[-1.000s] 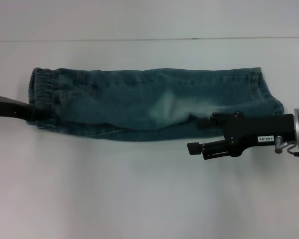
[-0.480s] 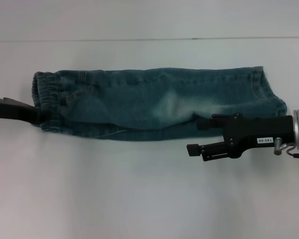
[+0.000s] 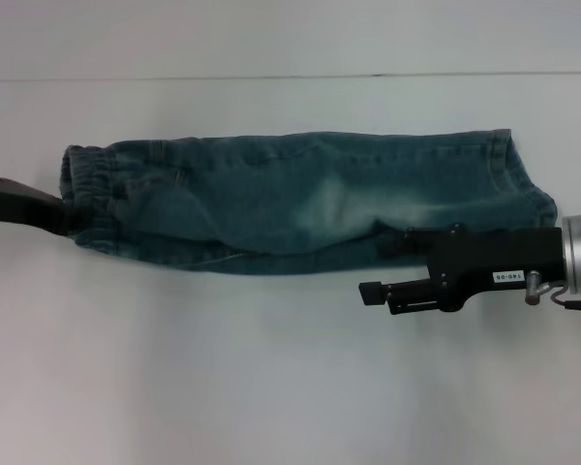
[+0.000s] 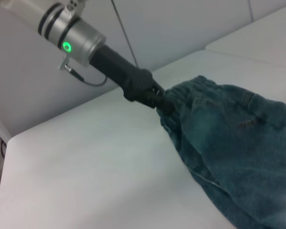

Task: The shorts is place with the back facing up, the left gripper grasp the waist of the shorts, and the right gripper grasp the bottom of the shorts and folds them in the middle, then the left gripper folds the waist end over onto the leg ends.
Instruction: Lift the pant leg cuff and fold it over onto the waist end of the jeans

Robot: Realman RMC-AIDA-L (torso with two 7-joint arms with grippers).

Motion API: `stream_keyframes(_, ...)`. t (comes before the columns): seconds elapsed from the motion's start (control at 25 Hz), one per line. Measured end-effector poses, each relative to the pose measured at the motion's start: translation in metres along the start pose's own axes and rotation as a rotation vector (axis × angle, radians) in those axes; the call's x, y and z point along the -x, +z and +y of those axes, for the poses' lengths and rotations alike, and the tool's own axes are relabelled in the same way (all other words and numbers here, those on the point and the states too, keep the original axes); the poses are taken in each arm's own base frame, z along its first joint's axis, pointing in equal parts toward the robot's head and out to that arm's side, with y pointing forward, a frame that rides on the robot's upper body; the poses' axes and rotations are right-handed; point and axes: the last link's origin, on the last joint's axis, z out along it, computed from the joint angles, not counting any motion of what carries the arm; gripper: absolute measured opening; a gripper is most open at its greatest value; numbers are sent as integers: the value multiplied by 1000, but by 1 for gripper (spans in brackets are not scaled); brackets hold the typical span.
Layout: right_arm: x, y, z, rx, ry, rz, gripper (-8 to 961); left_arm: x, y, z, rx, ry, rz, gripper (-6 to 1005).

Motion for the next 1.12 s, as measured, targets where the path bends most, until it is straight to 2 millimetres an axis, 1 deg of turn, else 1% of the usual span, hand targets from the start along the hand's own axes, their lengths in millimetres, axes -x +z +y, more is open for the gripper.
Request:
stream_keyframes(0.28, 0, 4, 1, 5, -10, 13, 766, -13, -21, 7, 28, 44, 7, 103)
stream_keyframes(0.48, 2, 3, -1, -8, -11, -7, 560, -26, -29, 16, 56, 80, 7, 102)
stream_keyframes(0.6, 4, 2, -6, -49, -8, -53, 421, -35, -35, 21, 75, 100, 8, 102)
stream_keyframes(0.72, 4, -3, -20, -175, 27, -158, 275, -47, -42, 27, 95, 116, 8, 102)
stream_keyframes(0.8, 2, -5, -32, -280, 52, -244, 196, -57, -48, 32, 101, 128, 14, 101)
stream_keyframes(0.96, -9, -5, -50, -529, 107, -475, 39, -79, -58, 43, 108, 155, 40, 101)
stream_keyframes(1.04, -12, -4, -53, -645, 106, -571, 23, -90, -63, 50, 120, 161, 58, 101)
stream_keyframes(1.12, -14, 1, -53, -745, 87, -628, 8, -98, -66, 56, 134, 169, 79, 101)
